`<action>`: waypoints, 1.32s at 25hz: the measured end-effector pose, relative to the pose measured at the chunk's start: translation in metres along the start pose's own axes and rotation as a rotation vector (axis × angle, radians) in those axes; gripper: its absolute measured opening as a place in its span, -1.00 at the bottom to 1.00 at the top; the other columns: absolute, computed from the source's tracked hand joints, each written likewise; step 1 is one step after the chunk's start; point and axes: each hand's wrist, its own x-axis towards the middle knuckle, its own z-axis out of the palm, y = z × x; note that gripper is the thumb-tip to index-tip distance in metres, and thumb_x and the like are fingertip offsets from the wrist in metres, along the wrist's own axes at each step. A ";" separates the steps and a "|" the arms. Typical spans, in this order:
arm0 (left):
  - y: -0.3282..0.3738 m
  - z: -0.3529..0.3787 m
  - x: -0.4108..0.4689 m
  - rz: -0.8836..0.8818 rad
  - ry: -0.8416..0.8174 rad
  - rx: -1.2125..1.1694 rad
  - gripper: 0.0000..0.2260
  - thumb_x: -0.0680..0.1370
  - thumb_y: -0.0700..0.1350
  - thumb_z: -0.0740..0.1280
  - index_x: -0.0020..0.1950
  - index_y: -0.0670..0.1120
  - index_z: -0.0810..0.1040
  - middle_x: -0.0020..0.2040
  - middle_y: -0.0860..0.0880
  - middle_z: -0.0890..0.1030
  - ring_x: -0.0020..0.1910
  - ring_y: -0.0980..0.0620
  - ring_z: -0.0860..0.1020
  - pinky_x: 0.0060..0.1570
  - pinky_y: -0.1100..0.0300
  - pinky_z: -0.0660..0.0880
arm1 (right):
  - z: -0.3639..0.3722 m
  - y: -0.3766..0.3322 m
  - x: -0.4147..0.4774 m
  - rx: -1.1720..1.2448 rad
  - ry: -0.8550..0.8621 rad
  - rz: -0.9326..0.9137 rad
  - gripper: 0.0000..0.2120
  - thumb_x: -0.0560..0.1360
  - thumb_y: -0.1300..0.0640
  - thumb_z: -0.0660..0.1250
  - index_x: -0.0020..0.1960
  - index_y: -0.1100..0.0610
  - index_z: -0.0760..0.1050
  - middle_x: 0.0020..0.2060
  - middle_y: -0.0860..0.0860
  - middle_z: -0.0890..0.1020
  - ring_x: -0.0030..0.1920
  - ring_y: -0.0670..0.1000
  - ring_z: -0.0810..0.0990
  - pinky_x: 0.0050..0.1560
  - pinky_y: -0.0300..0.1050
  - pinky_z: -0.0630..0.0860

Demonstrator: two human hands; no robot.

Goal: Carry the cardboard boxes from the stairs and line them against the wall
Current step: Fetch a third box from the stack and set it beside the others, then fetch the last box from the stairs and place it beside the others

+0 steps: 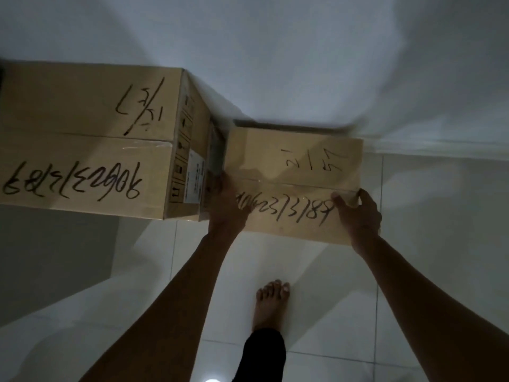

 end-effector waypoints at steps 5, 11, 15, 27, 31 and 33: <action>-0.008 0.000 -0.009 0.185 -0.064 0.220 -0.23 0.58 -0.13 0.34 0.63 -0.14 -0.10 0.64 -0.15 -0.19 0.63 -0.16 -0.12 0.57 -0.08 0.08 | 0.025 -0.022 0.000 -0.012 -0.038 -0.052 -0.46 0.52 -0.07 0.43 0.39 0.18 0.45 0.27 0.18 0.62 0.25 0.26 0.60 0.20 0.12 0.54; 0.012 -0.030 -0.009 0.094 -0.198 0.388 -0.26 0.60 -0.03 0.29 0.63 -0.17 -0.07 0.64 -0.21 -0.07 0.62 -0.24 0.00 0.57 -0.18 0.06 | -0.007 -0.036 -0.002 -0.107 -0.212 -0.019 -0.33 0.59 -0.11 0.30 0.56 0.21 0.21 0.38 0.26 0.52 0.37 0.28 0.51 0.33 0.13 0.50; 0.080 -0.046 -0.058 0.228 -0.216 0.473 -0.35 0.63 0.00 0.24 0.61 -0.21 0.04 0.62 -0.25 0.07 0.59 -0.28 0.09 0.54 -0.20 0.15 | -0.101 -0.009 -0.039 -0.064 -0.123 0.000 -0.29 0.63 -0.12 0.23 0.61 0.24 0.12 0.45 0.31 0.41 0.46 0.28 0.40 0.40 0.08 0.37; 0.478 0.090 -0.417 0.866 -0.480 0.490 -0.36 0.64 0.15 0.10 0.62 -0.16 0.04 0.64 -0.15 0.03 0.63 -0.15 -0.05 0.59 -0.01 -0.06 | -0.540 0.238 -0.233 0.097 0.225 0.310 -0.35 0.65 -0.21 0.04 0.63 0.12 0.13 0.57 0.15 0.31 0.59 0.15 0.23 0.58 0.09 0.18; 0.574 0.195 -0.495 1.088 -0.551 0.564 -0.35 0.64 0.16 0.08 0.62 -0.15 0.04 0.64 -0.14 0.05 0.63 -0.15 -0.04 0.59 0.00 -0.03 | -0.636 0.341 -0.226 0.120 0.386 0.390 -0.34 0.65 -0.22 0.02 0.63 0.13 0.13 0.57 0.16 0.31 0.58 0.17 0.22 0.58 0.11 0.18; 0.609 0.247 -0.519 1.161 -0.589 0.610 -0.36 0.64 0.17 0.07 0.63 -0.13 0.02 0.65 -0.12 0.03 0.64 -0.13 -0.05 0.59 0.02 -0.05 | -0.677 0.390 -0.217 0.145 0.442 0.447 -0.35 0.65 -0.21 0.04 0.63 0.13 0.14 0.56 0.17 0.32 0.58 0.17 0.24 0.57 0.12 0.20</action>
